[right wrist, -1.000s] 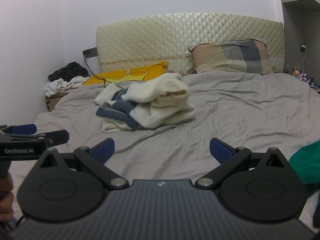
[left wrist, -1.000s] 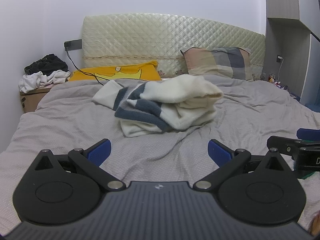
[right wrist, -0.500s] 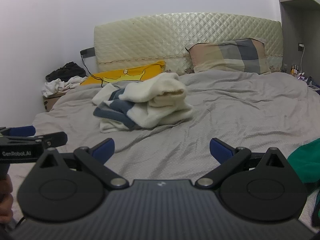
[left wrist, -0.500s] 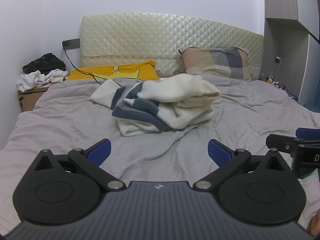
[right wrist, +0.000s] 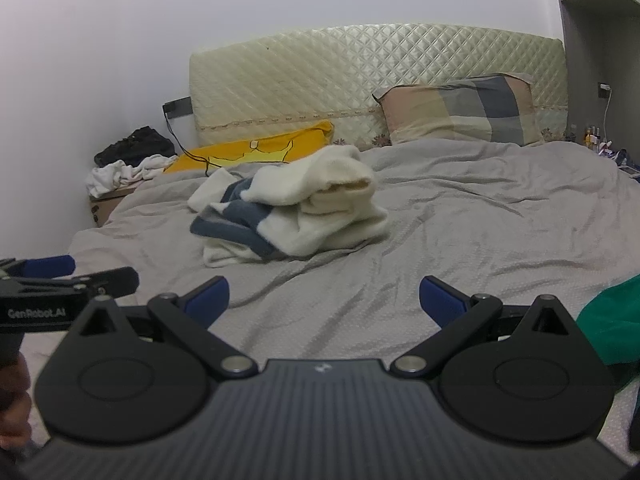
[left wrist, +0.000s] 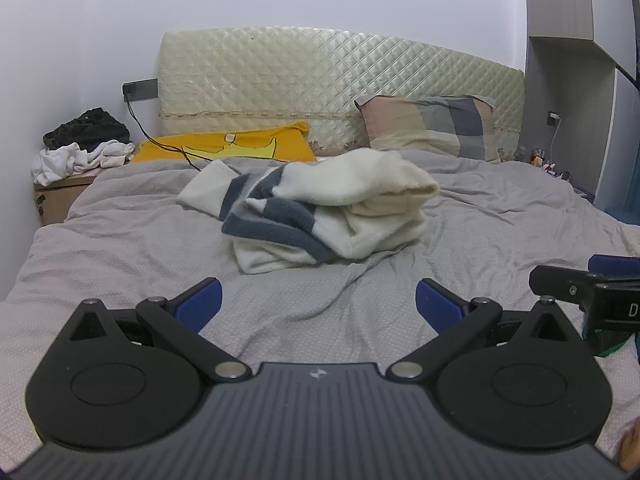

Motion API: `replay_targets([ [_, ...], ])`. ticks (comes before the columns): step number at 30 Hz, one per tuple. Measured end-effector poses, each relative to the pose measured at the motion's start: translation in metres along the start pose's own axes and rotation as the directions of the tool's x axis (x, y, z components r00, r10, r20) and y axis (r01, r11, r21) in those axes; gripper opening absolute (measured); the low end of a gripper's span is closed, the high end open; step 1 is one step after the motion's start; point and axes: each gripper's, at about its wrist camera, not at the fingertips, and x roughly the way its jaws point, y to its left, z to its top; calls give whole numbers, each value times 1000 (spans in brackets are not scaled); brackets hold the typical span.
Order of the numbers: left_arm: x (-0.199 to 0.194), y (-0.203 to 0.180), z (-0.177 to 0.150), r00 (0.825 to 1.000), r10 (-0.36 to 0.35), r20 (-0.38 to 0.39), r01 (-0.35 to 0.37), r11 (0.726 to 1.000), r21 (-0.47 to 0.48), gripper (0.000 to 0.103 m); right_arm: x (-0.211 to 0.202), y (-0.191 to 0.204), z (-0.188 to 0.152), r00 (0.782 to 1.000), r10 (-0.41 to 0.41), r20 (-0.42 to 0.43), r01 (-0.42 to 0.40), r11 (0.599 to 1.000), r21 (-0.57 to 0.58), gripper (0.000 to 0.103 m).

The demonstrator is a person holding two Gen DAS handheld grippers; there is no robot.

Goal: Fold large clothes

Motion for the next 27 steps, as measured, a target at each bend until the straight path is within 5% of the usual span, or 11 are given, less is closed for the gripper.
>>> replay_targets([
  [18, 4, 0, -5, 999, -46, -2, 46, 999, -2, 103, 4, -1, -6, 999, 42, 2, -42, 998, 45, 103],
  [27, 2, -5, -7, 995, -97, 17, 97, 995, 0, 103, -1, -10, -8, 999, -1, 40, -3, 996, 90, 103],
])
